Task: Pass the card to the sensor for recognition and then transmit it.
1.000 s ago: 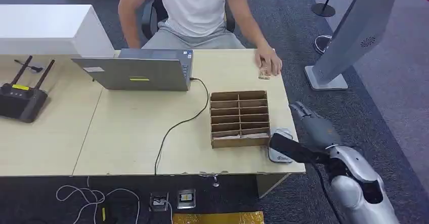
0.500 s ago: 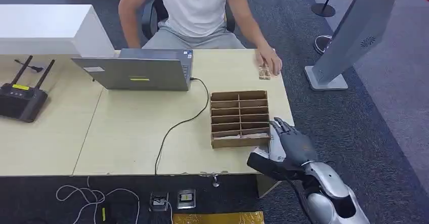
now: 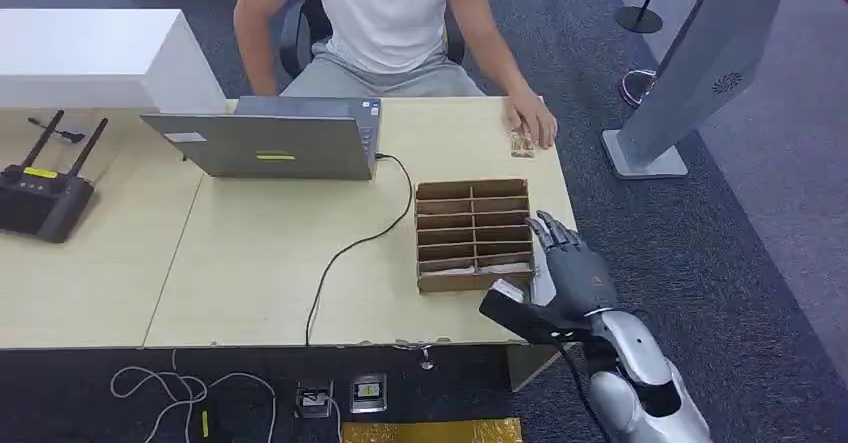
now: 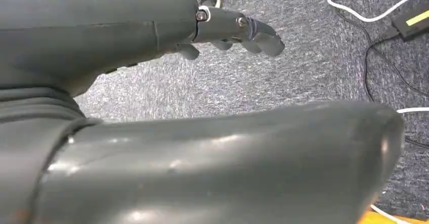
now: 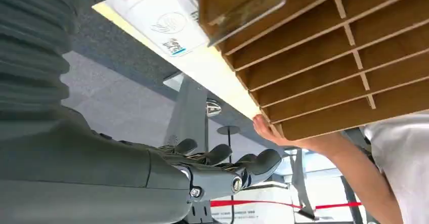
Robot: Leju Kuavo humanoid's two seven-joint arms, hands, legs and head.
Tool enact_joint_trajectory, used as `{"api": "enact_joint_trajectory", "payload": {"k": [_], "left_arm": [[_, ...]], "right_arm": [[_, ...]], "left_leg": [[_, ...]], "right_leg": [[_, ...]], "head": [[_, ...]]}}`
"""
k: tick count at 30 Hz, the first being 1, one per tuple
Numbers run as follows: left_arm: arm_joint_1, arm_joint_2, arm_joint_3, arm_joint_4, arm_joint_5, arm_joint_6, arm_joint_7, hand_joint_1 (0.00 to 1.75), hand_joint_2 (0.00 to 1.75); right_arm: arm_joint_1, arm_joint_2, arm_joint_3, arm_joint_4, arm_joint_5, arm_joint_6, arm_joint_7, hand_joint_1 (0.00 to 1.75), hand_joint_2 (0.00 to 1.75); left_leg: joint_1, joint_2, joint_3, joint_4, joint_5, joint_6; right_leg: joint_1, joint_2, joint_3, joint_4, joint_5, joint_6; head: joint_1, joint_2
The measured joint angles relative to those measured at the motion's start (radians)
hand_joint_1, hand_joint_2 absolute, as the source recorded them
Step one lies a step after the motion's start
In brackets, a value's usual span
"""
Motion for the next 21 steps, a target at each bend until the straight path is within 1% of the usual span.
{"api": "enact_joint_trajectory", "payload": {"k": [7, 21], "left_arm": [[0.0, -0.003, 0.0, 0.0, 0.0, 0.005, 0.0, 0.0, 0.0], [0.0, -0.007, 0.0, 0.0, 0.001, 0.005, 0.003, 0.0, 0.0]], "right_arm": [[-0.019, 0.045, 0.008, 0.077, 0.002, -0.027, -0.011, 0.0, 1.75], [-0.037, 0.079, 0.011, 0.17, 0.007, -0.05, -0.043, 0.0, 1.75]], "left_leg": [[0.0, 0.0, 0.0, 0.0, 0.0, 0.0], [0.0, 0.0, 0.0, 0.0, 0.0, 0.0]], "right_leg": [[0.0, -0.001, 0.0, 0.0, 0.0, 0.0], [0.0, 0.0, 0.0, 0.0, 0.0, 0.0]], "head": [[0.0, 0.0], [0.0, 0.0]]}}
